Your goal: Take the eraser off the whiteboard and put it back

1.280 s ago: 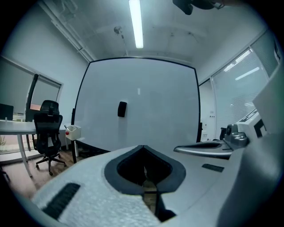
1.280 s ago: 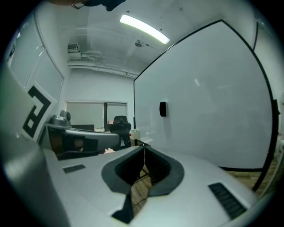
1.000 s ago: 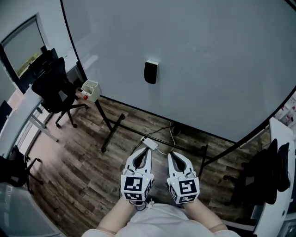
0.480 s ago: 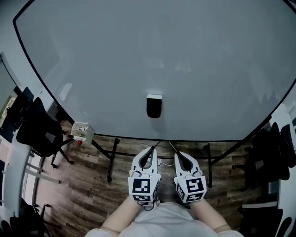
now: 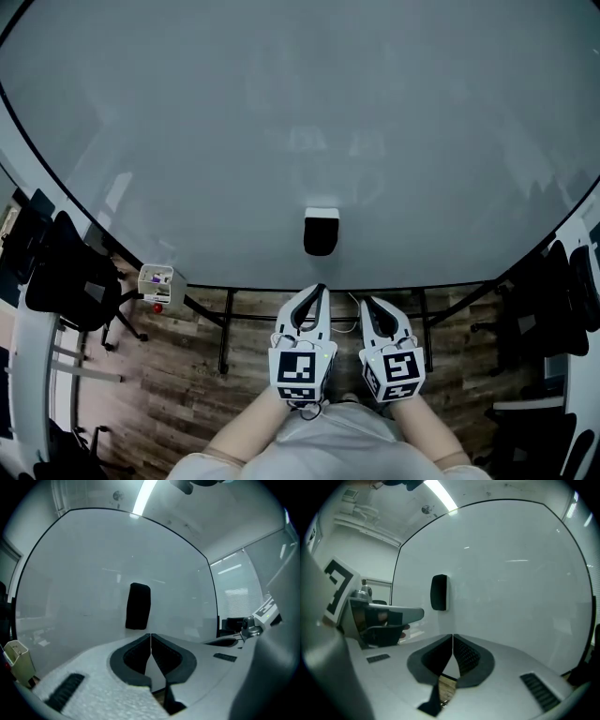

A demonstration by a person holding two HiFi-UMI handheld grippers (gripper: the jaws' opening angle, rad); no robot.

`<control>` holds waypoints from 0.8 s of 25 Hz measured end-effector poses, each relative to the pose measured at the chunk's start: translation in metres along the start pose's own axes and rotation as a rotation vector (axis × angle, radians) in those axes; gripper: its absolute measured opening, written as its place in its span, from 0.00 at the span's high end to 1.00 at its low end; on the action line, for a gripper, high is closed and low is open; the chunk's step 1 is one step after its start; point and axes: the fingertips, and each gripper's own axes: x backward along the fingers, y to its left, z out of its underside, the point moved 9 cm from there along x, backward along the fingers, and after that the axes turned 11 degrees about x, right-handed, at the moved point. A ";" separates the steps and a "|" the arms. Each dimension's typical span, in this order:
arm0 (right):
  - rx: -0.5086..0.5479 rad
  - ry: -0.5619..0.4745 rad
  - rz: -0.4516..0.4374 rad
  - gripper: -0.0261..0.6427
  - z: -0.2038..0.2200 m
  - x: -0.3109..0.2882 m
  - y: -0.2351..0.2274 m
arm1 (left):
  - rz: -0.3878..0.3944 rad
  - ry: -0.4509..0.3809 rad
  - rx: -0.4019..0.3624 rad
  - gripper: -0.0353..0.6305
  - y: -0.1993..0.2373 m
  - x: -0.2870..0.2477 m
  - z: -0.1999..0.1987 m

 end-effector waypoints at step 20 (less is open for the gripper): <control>0.010 -0.016 -0.047 0.92 -0.005 -0.006 -0.033 | -0.158 -0.075 0.009 0.53 0.006 -0.056 -0.044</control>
